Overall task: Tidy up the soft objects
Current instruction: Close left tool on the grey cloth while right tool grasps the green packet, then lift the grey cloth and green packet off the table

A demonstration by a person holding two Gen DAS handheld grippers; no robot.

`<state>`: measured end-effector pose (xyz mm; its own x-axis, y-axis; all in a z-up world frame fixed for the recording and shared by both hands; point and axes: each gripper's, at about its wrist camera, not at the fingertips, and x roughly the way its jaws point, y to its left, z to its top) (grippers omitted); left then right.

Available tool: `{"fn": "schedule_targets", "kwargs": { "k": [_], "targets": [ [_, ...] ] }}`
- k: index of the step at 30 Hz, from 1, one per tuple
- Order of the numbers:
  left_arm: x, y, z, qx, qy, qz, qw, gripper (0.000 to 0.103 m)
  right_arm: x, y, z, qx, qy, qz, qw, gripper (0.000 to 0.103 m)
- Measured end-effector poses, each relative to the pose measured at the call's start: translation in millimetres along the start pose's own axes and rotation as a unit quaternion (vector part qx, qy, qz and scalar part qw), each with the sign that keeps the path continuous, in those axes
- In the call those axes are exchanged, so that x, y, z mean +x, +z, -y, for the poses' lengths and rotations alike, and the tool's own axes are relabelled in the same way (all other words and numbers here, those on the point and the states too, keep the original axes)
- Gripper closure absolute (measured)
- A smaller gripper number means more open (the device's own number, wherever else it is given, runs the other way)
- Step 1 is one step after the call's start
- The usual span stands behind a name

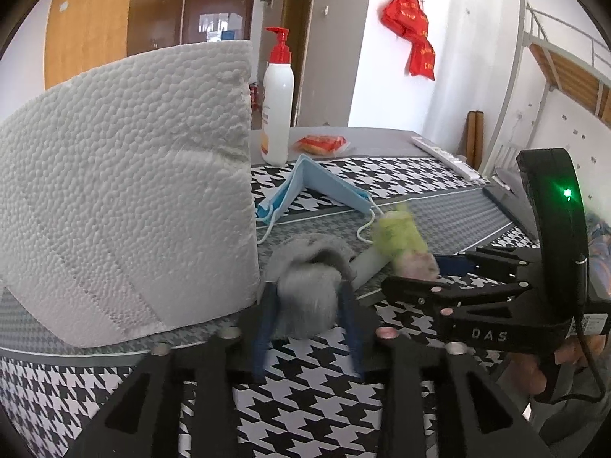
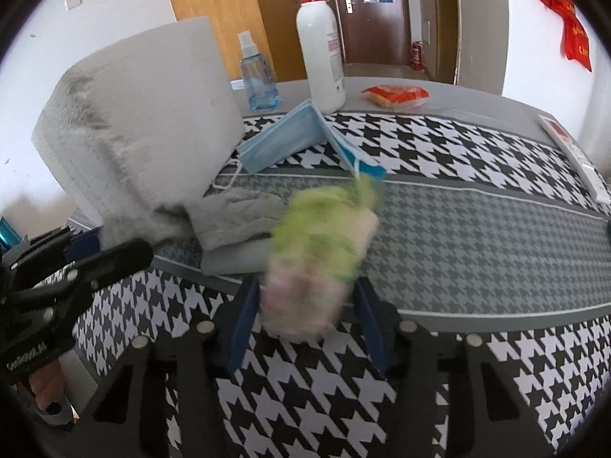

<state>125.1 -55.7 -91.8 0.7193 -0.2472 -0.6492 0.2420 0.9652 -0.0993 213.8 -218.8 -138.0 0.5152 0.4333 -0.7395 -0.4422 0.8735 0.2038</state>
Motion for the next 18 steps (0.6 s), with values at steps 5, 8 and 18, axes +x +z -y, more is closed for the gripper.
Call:
{"fn": "schedule_targets", "kwargs": {
  "k": [5, 8, 18],
  "targets": [
    [2, 2, 1, 0.001, 0.004, 0.002, 1.0000, 0.043, -6, -2, 6, 0.005, -0.005, 0.006, 1.000, 0.067],
    [10, 3, 1, 0.001, 0.010, -0.008, 0.9999, 0.043, -10, -2, 7, 0.004, -0.010, 0.014, 1.000, 0.072],
    [33, -2, -1, -0.010, 0.020, -0.047, 0.9986, 0.052, -22, -8, 13, 0.010, -0.016, 0.027, 0.999, 0.072]
  ]
}}
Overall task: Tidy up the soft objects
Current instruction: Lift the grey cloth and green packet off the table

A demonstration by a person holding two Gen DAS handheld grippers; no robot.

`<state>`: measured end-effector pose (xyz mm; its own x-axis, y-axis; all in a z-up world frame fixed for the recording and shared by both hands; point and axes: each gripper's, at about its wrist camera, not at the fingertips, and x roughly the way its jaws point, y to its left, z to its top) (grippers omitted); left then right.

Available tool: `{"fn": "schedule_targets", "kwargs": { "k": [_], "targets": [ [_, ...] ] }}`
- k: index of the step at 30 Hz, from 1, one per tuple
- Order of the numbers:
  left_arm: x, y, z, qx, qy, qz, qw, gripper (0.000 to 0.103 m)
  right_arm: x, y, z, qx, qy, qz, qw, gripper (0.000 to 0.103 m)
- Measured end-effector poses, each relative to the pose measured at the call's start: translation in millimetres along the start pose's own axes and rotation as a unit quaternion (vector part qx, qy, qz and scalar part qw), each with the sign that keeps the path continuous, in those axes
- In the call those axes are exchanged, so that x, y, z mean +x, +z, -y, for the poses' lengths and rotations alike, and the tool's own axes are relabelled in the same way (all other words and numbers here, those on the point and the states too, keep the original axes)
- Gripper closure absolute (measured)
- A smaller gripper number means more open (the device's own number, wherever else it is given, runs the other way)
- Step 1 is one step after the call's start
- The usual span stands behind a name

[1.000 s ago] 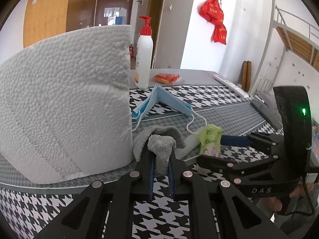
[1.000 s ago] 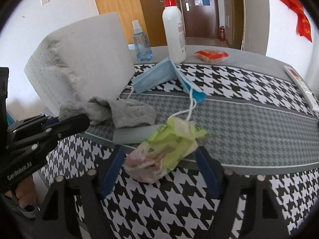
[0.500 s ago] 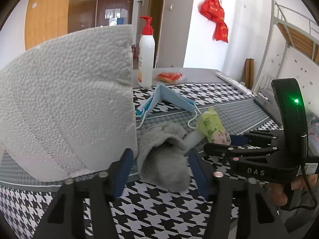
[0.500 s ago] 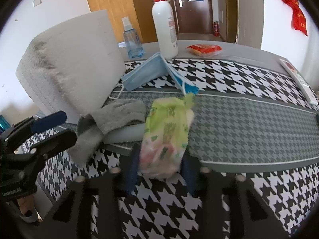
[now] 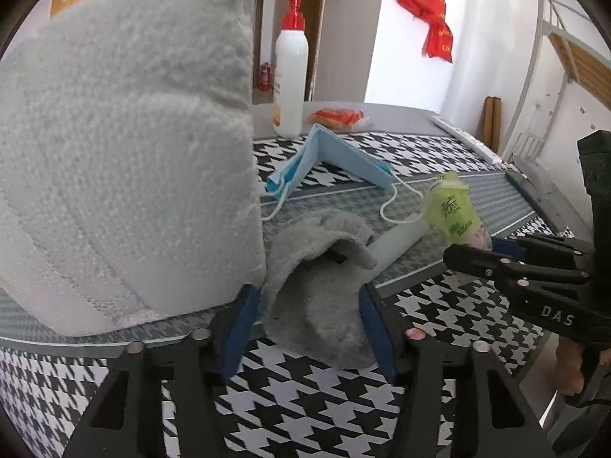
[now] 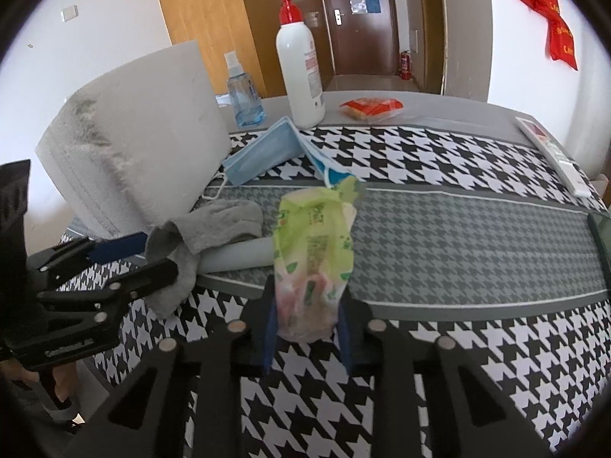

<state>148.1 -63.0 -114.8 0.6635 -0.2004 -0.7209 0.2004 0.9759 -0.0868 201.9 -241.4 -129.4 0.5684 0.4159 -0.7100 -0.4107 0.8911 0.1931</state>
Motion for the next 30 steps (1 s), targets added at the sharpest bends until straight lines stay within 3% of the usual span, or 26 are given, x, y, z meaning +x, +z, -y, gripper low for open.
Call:
{"fn": "schedule_targets", "kwargs": {
  "k": [2, 7, 10, 13, 25, 30],
  "targets": [
    [2, -1, 1, 0.000, -0.002, -0.005, 1.0000, 0.056, -4, -1, 1, 0.001, -0.001, 0.002, 1.000, 0.072],
    [3, -2, 2, -0.004, -0.003, -0.010, 0.9999, 0.084, -13, -3, 3, 0.002, -0.004, 0.009, 1.000, 0.072],
    [-1, -2, 3, 0.001, -0.002, -0.003, 1.0000, 0.094, -17, -4, 4, 0.002, -0.005, 0.013, 1.000, 0.072],
    [-1, -2, 4, 0.002, -0.011, -0.005, 0.9999, 0.098, -25, -5, 5, 0.000, -0.004, 0.016, 1.000, 0.072],
    [-22, 0, 8, 0.015, -0.009, 0.029, 0.9994, 0.099, -56, -9, 0, -0.009, -0.013, 0.039, 0.999, 0.072],
    [-19, 0, 6, 0.011, 0.000, 0.018, 0.9998, 0.099, -65, -11, -1, -0.013, -0.012, 0.046, 0.999, 0.072]
  ]
}}
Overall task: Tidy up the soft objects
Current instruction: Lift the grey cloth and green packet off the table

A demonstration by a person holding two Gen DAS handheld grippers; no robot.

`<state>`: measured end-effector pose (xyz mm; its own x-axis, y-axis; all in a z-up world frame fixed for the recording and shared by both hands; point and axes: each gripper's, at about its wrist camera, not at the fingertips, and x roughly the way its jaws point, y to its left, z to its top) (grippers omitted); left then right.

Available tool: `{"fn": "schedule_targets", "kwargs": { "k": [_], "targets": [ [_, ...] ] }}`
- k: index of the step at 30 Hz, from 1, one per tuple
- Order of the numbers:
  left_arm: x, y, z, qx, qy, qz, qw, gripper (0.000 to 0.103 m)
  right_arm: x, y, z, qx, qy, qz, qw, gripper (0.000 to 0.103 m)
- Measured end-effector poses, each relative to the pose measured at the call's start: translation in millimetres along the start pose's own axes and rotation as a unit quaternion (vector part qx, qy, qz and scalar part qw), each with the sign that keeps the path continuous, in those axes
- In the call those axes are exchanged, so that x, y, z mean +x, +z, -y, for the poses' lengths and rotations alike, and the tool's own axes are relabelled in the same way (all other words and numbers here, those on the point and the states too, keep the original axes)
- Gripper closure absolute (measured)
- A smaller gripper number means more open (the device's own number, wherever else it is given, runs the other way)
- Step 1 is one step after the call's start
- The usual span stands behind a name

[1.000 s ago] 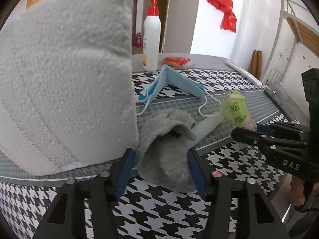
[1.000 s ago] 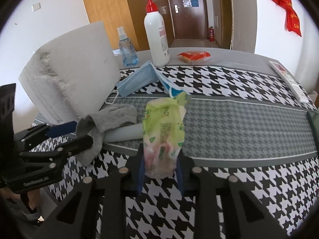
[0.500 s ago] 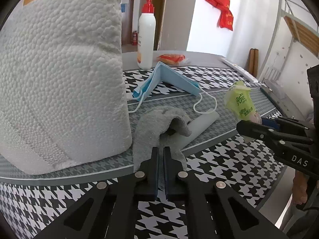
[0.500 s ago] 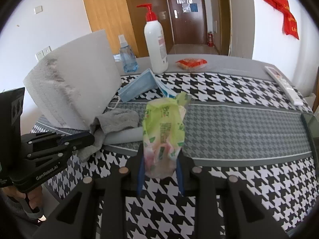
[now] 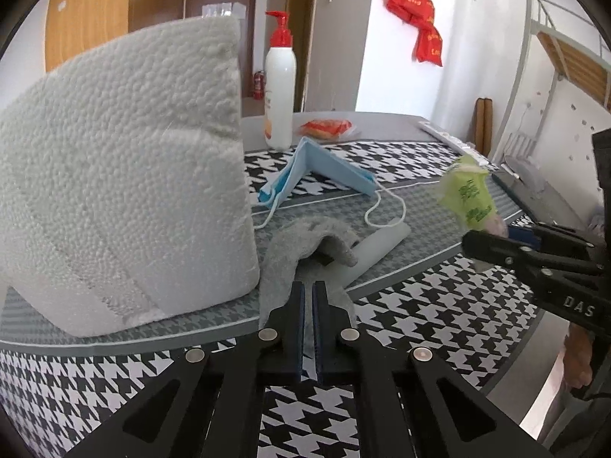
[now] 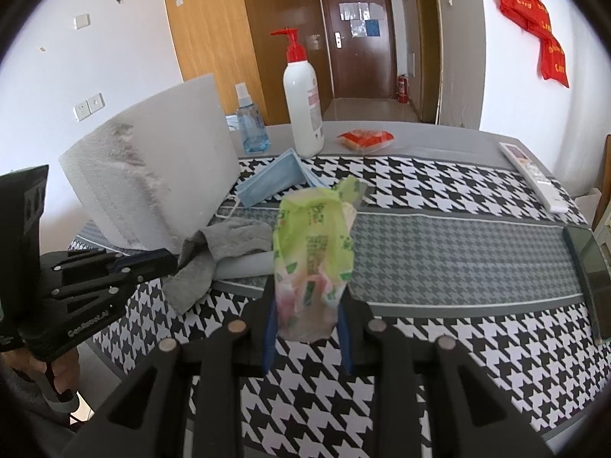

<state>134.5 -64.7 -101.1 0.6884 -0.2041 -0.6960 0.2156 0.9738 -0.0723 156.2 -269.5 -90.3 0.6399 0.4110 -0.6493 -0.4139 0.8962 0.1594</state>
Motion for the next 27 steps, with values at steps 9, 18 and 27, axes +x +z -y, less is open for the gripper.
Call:
{"fn": "schedule_targets", "kwargs": {
  "k": [9, 18, 27],
  "targets": [
    [13, -1, -2, -0.006, 0.009, -0.016, 0.9998, 0.055, 8, 1, -1, 0.001, 0.000, -0.006, 1.000, 0.072],
    [29, -2, -9, -0.025, -0.001, -0.044, 0.9987, 0.050, 16, 2, 1, 0.007, 0.002, -0.013, 1.000, 0.072],
    [32, -2, -6, -0.017, -0.002, -0.055, 0.9984, 0.084, 16, 0, 2, 0.011, 0.003, -0.010, 1.000, 0.072]
  ]
}}
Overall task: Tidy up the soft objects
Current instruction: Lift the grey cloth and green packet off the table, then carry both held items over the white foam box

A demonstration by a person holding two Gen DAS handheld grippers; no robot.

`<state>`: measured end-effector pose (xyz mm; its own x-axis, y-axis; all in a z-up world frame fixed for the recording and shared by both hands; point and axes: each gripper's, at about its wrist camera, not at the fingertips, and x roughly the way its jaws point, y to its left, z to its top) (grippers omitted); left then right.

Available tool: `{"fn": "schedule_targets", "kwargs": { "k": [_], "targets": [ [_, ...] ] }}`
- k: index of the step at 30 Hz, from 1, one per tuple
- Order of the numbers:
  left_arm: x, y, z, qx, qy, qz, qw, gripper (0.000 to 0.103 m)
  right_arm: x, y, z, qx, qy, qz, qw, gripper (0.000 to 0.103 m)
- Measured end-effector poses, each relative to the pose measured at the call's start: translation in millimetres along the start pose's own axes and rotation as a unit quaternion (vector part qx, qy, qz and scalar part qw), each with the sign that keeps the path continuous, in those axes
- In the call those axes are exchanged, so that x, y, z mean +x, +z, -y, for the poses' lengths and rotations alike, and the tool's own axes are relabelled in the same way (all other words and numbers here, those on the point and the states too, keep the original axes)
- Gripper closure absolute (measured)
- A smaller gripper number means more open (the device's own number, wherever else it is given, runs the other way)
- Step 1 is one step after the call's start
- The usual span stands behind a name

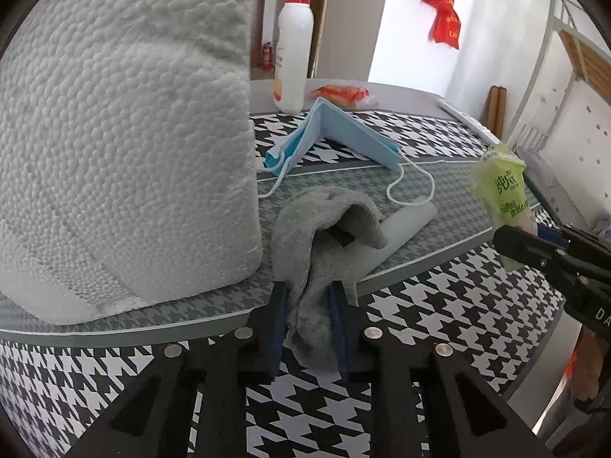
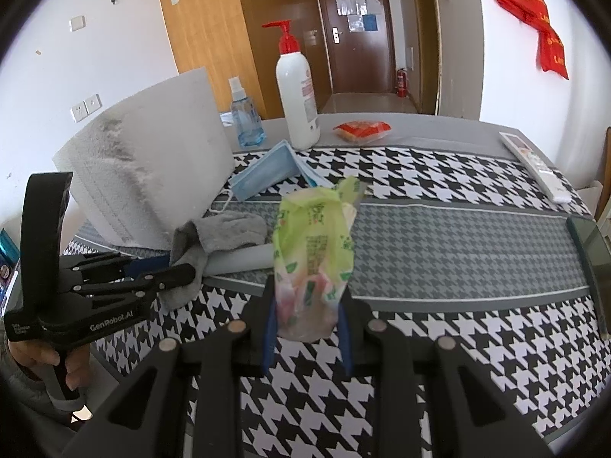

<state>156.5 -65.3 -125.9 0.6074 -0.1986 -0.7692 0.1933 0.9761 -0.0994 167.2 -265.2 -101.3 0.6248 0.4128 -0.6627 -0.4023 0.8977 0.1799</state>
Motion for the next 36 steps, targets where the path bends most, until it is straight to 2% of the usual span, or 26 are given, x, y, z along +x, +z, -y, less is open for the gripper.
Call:
{"fn": "schedule_targets", "kwargs": {
  "k": [4, 15, 24, 36],
  "targets": [
    [-2, -1, 4, 0.011, 0.001, 0.008, 0.9999, 0.090, -3, -2, 0, 0.000, 0.000, 0.003, 1.000, 0.072],
    [-41, 7, 14, 0.038, -0.009, 0.065, 0.9971, 0.090, -18, -1, -3, -0.005, -0.005, 0.023, 1.000, 0.072],
    [-70, 16, 18, 0.056, -0.002, 0.111, 0.9923, 0.090, -31, 4, -9, -0.016, -0.009, 0.042, 0.999, 0.072],
    [-99, 26, 15, 0.046, -0.003, 0.156, 0.9867, 0.089, -46, 14, -18, -0.027, -0.016, 0.067, 0.997, 0.072]
  ]
}}
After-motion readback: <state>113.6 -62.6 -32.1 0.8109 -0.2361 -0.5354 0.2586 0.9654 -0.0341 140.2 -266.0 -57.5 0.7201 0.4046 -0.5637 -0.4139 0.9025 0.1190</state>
